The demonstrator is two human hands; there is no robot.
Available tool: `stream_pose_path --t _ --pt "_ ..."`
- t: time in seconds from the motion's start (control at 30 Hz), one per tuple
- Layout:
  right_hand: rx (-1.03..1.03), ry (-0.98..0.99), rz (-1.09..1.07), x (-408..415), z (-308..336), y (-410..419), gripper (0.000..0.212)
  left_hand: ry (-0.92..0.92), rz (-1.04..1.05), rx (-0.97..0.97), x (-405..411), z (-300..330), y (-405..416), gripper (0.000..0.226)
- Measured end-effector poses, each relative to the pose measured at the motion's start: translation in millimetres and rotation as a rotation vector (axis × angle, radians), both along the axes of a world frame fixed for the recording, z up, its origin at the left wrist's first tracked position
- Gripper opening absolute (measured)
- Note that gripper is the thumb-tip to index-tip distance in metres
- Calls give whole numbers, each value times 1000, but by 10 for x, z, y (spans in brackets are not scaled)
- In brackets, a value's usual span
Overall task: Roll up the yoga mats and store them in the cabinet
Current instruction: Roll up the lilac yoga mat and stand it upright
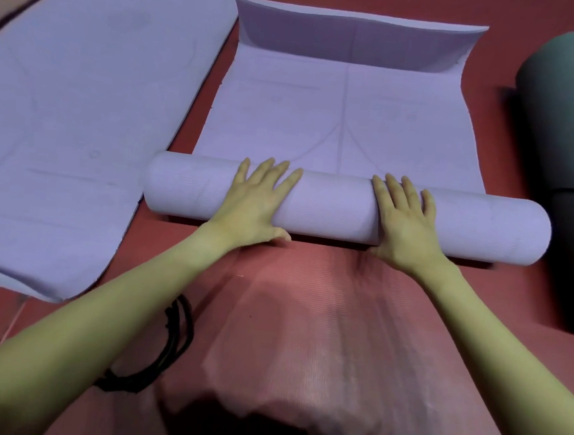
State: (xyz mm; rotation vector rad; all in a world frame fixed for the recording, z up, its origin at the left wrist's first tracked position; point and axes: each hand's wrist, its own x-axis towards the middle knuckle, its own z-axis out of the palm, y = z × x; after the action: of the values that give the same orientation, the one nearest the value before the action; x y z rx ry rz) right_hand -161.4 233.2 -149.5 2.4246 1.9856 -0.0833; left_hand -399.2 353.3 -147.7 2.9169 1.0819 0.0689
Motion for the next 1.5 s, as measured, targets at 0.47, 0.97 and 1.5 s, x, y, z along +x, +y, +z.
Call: stream_pose_path --t 0.47,0.97,1.5 --pt "165 -28 52 -114 120 -389 100 -81 40 -119 -143 255 -388 107" --pt "-197 167 98 -203 312 -705 118 -47 -125 -33 -518 -4 -948 112" --pt "-17 179 84 -105 156 -533 114 -19 -66 -63 -261 36 -759 95"
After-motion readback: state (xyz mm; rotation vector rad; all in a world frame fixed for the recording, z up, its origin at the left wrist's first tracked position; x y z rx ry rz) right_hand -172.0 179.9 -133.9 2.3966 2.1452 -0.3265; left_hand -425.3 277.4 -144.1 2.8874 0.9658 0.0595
